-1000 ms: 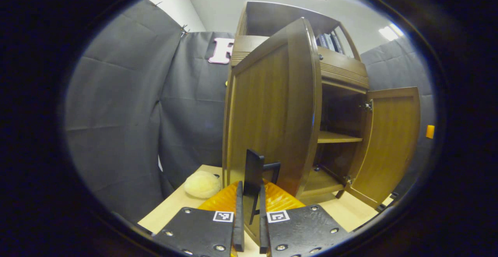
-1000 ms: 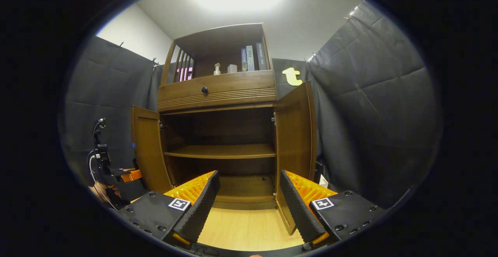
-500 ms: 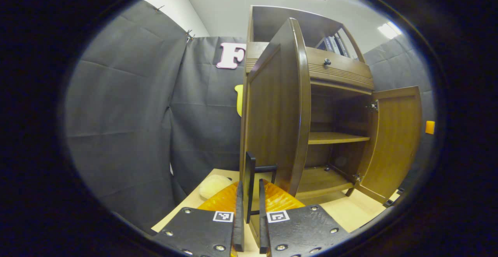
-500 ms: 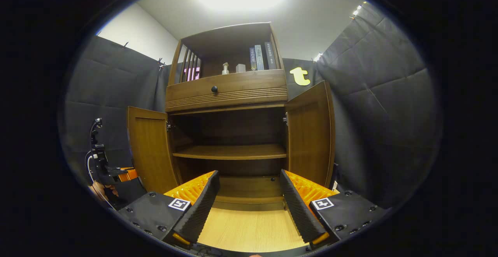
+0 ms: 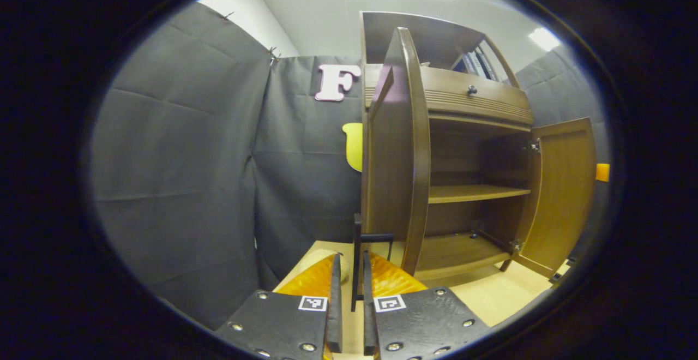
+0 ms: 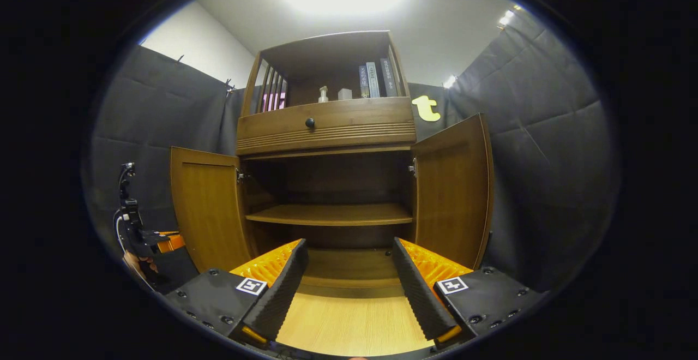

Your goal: Open the right door of the double-door shoe cabinet with the right hand, and open the left door with the left hand.

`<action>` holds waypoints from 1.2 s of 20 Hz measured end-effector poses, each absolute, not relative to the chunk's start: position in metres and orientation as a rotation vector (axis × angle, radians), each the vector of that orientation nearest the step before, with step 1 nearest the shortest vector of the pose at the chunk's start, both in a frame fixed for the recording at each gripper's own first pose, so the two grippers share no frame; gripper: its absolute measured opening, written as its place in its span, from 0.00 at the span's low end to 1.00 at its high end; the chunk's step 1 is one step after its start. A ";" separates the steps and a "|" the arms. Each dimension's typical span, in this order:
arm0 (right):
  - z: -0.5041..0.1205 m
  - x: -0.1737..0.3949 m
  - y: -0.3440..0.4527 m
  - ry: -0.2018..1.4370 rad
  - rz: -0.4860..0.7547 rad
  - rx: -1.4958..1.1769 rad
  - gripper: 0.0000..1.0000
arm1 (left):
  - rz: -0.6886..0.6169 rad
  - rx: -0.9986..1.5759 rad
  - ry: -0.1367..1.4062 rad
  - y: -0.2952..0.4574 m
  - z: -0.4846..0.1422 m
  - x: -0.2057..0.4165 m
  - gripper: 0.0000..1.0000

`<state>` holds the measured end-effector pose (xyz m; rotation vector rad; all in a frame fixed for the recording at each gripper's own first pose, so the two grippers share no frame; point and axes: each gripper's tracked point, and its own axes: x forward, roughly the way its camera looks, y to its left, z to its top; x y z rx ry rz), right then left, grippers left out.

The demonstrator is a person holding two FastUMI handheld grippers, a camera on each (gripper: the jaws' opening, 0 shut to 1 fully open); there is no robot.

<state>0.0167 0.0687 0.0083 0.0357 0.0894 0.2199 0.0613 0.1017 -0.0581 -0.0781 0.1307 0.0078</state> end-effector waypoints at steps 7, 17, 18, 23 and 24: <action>0.009 0.019 0.076 0.064 0.185 0.035 0.94 | 0.048 -0.076 0.117 0.104 -0.057 0.056 0.14; 0.017 0.006 0.025 0.053 0.137 0.032 0.97 | 0.032 -0.073 0.081 0.099 -0.037 0.043 0.16; 0.017 0.004 0.021 0.053 0.136 0.033 0.97 | 0.022 -0.070 0.080 0.096 -0.034 0.044 0.17; 0.017 -0.004 0.006 0.045 0.127 0.032 0.97 | 0.003 -0.059 0.071 0.088 -0.027 0.039 0.19; 0.017 -0.007 0.003 0.043 0.125 0.031 0.97 | 0.006 -0.058 0.070 0.087 -0.026 0.038 0.19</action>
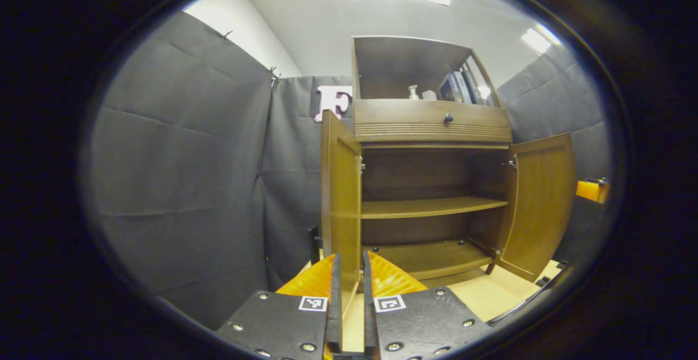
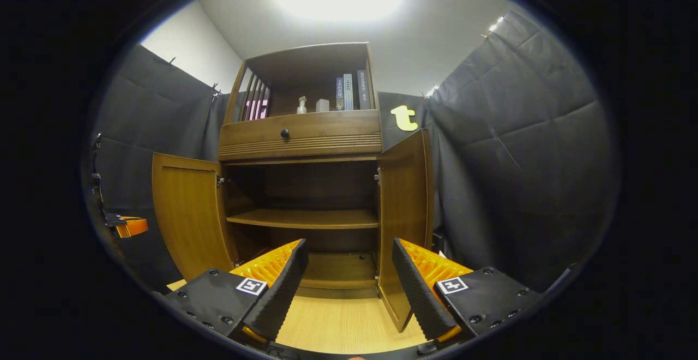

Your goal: Open the right door of the double-door shoe cabinet with the right hand, and open the left door with the left hand.

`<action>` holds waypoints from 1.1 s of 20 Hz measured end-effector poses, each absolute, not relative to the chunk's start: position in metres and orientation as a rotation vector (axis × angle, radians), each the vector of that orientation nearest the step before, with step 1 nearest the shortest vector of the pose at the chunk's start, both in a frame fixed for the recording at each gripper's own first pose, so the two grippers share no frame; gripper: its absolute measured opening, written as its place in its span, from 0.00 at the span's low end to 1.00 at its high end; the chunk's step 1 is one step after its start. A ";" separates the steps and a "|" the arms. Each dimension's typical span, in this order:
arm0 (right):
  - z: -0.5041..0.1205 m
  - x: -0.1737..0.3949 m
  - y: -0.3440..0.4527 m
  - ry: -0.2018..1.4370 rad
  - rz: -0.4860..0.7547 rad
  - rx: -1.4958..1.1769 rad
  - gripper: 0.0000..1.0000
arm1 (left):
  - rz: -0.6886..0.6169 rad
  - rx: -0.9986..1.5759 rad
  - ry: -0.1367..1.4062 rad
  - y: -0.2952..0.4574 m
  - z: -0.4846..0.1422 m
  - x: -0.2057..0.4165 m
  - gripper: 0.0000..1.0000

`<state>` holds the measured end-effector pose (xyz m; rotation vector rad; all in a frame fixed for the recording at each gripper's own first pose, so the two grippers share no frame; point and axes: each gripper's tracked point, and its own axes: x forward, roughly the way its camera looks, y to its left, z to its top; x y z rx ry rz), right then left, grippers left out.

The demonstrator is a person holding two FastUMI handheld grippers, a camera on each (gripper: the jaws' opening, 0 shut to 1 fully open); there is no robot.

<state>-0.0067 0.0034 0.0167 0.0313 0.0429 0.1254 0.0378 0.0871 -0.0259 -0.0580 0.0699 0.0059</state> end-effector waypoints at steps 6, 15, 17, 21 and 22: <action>0.000 -0.027 -0.010 0.051 0.119 0.003 0.97 | 0.035 -0.048 0.058 0.088 -0.023 0.040 0.19; -0.006 -0.038 -0.012 0.052 0.137 0.019 0.97 | 0.051 -0.011 0.018 0.090 -0.018 0.041 0.19; -0.006 -0.038 -0.013 0.053 0.137 0.027 0.97 | 0.033 -0.020 0.019 0.087 -0.019 0.041 0.19; -0.003 -0.037 -0.015 0.049 0.129 0.032 0.97 | 0.029 -0.013 0.018 0.086 -0.019 0.041 0.27; -0.003 -0.036 -0.016 0.048 0.127 0.032 0.97 | 0.027 -0.013 0.018 0.085 -0.019 0.041 0.36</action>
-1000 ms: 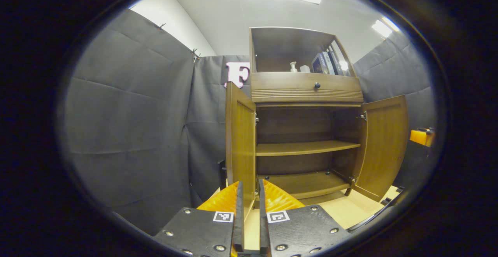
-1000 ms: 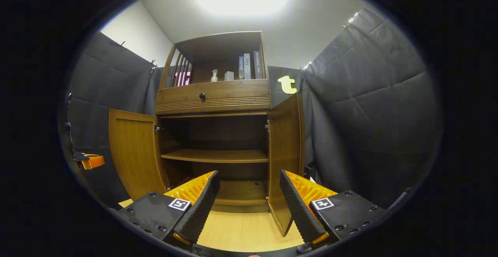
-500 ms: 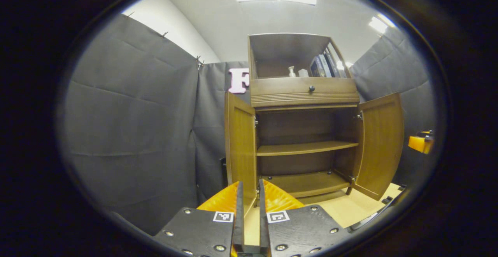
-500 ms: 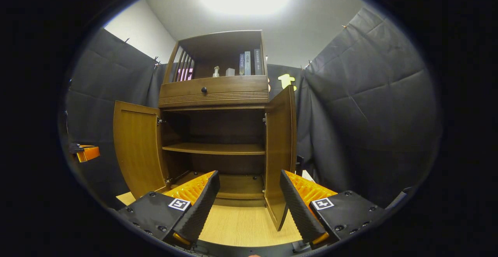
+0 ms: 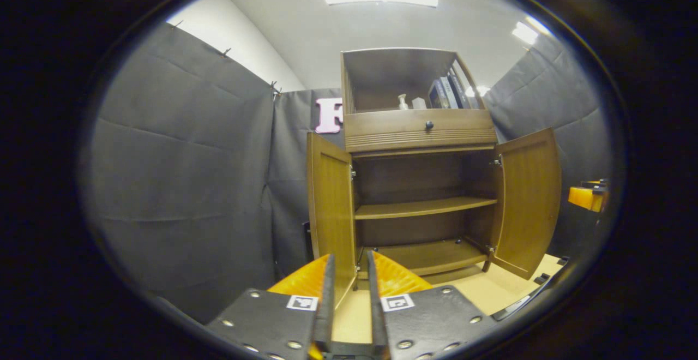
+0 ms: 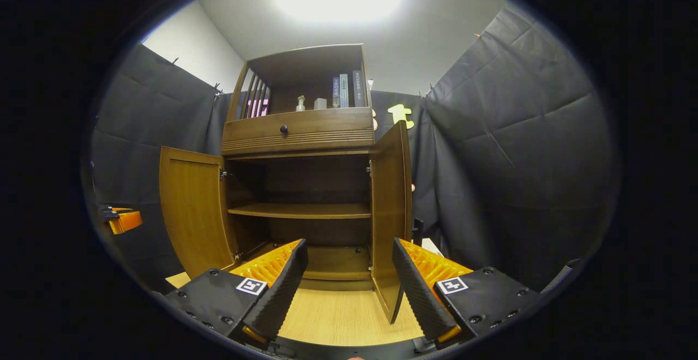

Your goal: Open the right door of the double-door shoe cabinet with the right hand, and open the left door with the left hand.

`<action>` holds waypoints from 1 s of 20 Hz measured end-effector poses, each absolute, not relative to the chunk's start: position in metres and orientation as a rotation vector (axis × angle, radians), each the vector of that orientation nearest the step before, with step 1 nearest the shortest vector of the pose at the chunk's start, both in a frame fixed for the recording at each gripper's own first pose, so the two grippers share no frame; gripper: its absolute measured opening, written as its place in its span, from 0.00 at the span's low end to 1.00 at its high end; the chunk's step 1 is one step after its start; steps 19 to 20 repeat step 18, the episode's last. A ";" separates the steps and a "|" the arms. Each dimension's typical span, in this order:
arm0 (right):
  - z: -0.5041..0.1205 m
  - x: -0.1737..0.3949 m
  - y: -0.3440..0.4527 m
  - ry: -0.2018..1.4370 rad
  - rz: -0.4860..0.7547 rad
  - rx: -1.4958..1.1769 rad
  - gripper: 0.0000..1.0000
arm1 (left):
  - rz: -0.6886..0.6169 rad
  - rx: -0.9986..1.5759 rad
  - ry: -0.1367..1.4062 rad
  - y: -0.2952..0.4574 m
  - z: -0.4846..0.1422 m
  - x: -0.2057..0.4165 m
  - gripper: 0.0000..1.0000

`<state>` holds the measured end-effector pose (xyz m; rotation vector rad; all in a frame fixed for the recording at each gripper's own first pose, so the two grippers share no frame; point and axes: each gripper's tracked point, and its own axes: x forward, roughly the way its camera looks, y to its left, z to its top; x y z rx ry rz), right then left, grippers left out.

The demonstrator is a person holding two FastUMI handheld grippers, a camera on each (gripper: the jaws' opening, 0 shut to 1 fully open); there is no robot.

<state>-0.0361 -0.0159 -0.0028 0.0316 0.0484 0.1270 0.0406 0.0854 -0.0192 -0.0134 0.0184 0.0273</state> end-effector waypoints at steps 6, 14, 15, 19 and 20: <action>-0.002 -0.033 -0.015 0.048 0.121 0.033 0.97 | 0.019 -0.011 0.012 0.085 -0.019 0.043 0.88; 0.001 -0.030 -0.012 0.041 0.121 0.033 0.98 | 0.026 0.002 -0.003 0.088 -0.015 0.045 0.97; 0.001 -0.029 -0.013 0.041 0.119 0.033 0.97 | 0.028 0.002 -0.006 0.089 -0.014 0.046 0.97; 0.001 -0.029 -0.014 0.040 0.115 0.035 0.97 | 0.036 0.002 -0.009 0.089 -0.014 0.046 0.97; 0.001 -0.029 -0.014 0.040 0.115 0.035 0.97 | 0.036 0.002 -0.009 0.089 -0.014 0.046 0.97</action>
